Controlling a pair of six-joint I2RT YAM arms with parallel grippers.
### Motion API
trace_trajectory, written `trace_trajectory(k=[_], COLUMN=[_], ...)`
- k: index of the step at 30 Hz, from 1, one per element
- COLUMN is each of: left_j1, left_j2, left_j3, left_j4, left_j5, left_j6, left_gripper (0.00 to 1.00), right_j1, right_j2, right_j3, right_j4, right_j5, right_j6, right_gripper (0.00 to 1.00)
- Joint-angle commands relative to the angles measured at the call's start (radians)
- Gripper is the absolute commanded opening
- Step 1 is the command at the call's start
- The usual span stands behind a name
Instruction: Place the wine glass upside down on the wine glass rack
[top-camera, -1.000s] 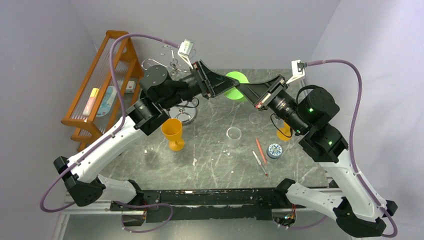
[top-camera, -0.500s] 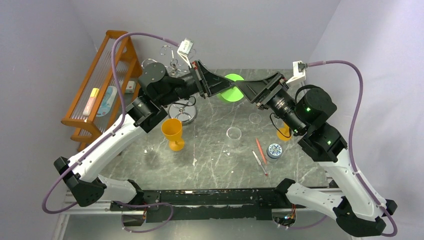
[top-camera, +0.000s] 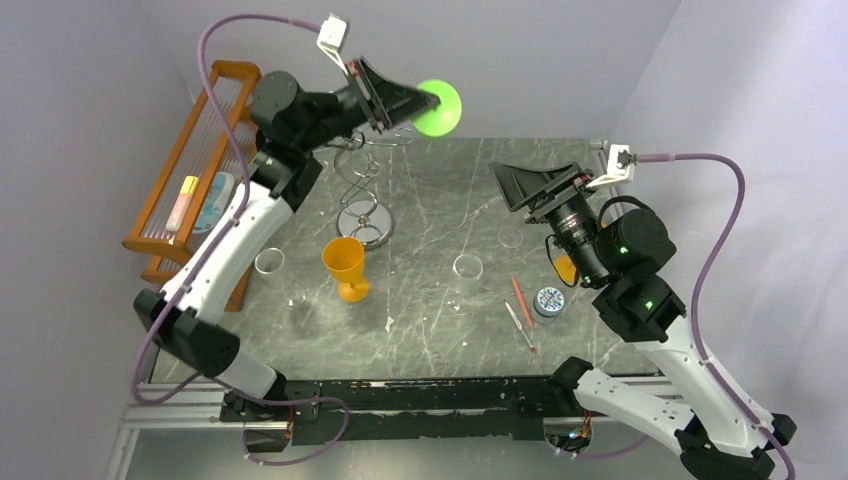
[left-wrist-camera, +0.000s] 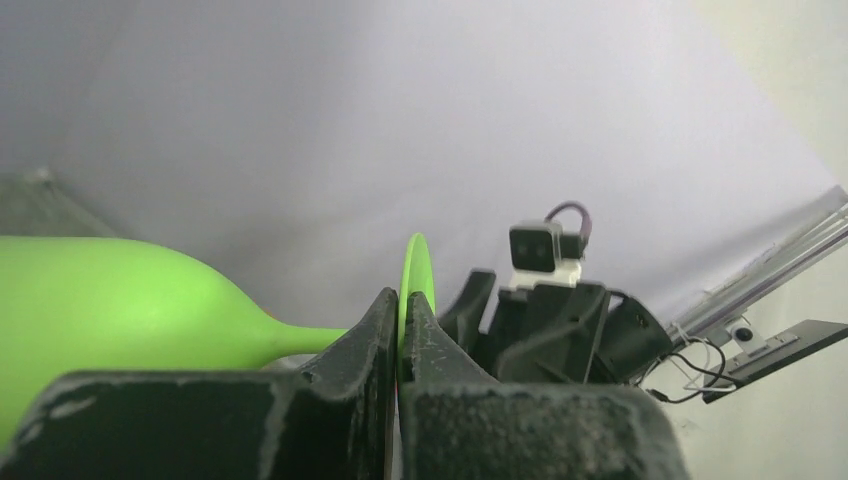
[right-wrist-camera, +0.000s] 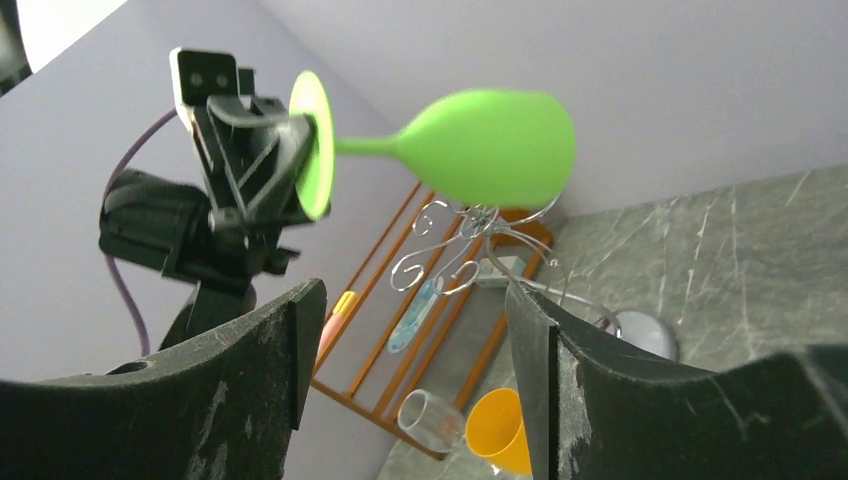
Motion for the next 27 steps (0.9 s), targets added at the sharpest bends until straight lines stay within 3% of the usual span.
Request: trace_trajectory(k=[1,6,11,21,27], left_j1=[0.095,0.198,0.304,0.581,0.662], left_j2=[0.133,0.282,0.300,0.201,0.143], left_j3=[0.142,0.290,0.331,0.115,-0.008], left_j4=[0.256,0.445,0.435,0.345,0.192], left_j5=[0.182,0.232,0.190,0.092,-0.032], left_j6=[-0.154,-0.351,-0.373,-0.248,-0.178], left_gripper=[0.05,0.05,0.05,0.05,0.05], right_j1=[-0.001,-0.001,-0.001,-0.001,-0.001], right_j2=[-0.035,-0.028,0.042,0.075,0.084], right_j3=[-0.058,-0.097,-0.040,-0.071,-0.083], right_j4=[0.124,0.188,0.133,0.165,0.136], right_j5=[0.034,0.022,-0.001,-0.048,-0.040], right_j6=[-0.072,-0.087,-0.123,-0.113,-0.083], right_gripper=[0.70,0.70,0.69,0.69,0.69])
